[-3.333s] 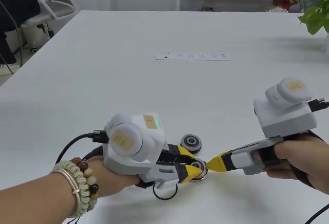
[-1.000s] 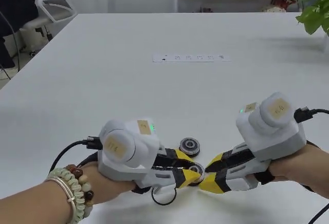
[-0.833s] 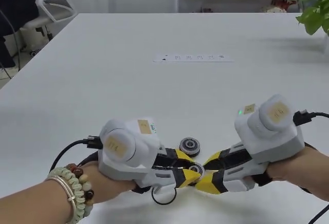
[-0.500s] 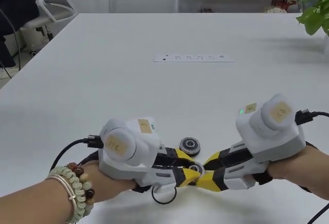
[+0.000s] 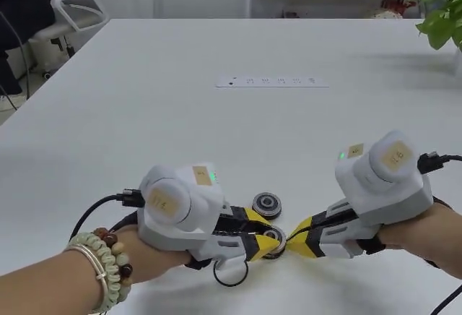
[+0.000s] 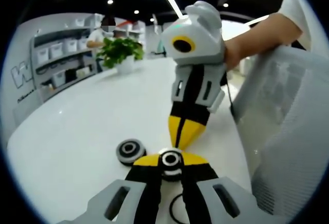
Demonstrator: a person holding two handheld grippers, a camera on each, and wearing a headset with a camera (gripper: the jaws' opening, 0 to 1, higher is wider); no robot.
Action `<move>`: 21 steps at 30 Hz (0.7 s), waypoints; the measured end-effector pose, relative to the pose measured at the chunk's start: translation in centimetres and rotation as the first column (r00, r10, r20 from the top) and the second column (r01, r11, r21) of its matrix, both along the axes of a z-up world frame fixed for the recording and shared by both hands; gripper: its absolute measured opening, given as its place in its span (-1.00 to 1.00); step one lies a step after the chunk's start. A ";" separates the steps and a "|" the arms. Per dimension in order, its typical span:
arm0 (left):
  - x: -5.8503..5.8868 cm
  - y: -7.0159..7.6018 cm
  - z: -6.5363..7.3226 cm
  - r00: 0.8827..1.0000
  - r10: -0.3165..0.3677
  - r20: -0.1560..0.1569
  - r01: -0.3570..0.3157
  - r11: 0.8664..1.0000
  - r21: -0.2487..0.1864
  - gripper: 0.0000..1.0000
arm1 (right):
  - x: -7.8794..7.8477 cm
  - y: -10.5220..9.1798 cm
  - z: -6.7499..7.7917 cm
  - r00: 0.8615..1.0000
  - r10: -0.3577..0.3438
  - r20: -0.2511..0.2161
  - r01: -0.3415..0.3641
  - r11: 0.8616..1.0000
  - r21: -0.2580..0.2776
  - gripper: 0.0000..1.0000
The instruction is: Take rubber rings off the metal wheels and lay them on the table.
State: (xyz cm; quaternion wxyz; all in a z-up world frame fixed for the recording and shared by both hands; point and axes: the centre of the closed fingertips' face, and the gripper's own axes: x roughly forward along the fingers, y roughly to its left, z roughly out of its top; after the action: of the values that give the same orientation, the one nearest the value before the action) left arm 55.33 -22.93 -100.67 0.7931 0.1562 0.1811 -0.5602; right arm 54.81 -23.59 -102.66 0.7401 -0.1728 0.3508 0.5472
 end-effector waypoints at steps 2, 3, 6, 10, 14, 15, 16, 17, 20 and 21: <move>0.0 0.0 0.0 1.000 -0.001 0.001 0.001 1.000 0.000 -0.71 | 0.0 0.0 0.0 1.000 -0.008 -0.009 0.008 1.000 0.001 -1.00; 0.0 0.0 0.0 1.000 -0.001 0.001 0.001 1.000 0.001 -0.71 | -0.1 0.0 0.1 1.000 -0.007 -0.014 0.007 1.000 0.003 -1.00; 0.0 0.0 0.0 1.000 -0.002 0.001 0.002 1.000 -0.001 -0.71 | -0.7 0.3 0.0 0.999 0.006 -0.039 -0.005 1.000 0.020 -0.73; 0.0 0.0 0.0 1.000 -0.002 0.000 0.002 1.000 -0.002 -0.71 | -0.5 0.8 -0.1 1.000 0.011 0.007 -0.011 1.000 0.009 -0.69; 0.0 0.0 0.0 1.000 -0.003 0.001 0.003 1.000 -0.001 -0.71 | -0.5 1.3 0.0 1.000 0.003 0.000 -0.003 0.999 0.042 -0.54; 0.0 0.0 0.0 1.000 -0.003 0.001 0.003 1.000 -0.001 -0.71 | -0.5 1.4 0.0 1.000 0.005 0.004 -0.005 0.999 0.040 -0.52; 0.0 0.0 0.0 1.000 -0.003 0.001 0.003 1.000 -0.001 -0.71 | -0.3 1.3 -0.1 1.000 0.008 0.024 -0.009 1.000 0.029 -0.55; 0.0 0.0 0.0 1.000 -0.003 0.001 0.003 1.000 -0.001 -0.71 | -0.4 1.3 0.0 1.000 0.019 0.022 -0.020 0.999 0.028 -0.56; 0.0 0.0 0.0 1.000 -0.003 0.001 0.003 1.000 -0.001 -0.71 | -0.4 0.7 -0.2 1.000 0.006 0.001 -0.007 1.000 0.015 -0.67; 0.0 0.1 0.0 1.000 -0.002 0.001 0.002 1.000 -0.001 -0.71 | -0.5 0.1 -0.4 1.000 0.028 0.007 -0.027 0.999 -0.021 -0.77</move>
State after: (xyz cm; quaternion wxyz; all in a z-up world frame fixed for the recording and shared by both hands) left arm 55.34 -22.87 -100.71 0.7928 0.1561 0.1802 -0.5610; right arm 54.28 -23.48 -103.08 0.7319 -0.1873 0.3515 0.5530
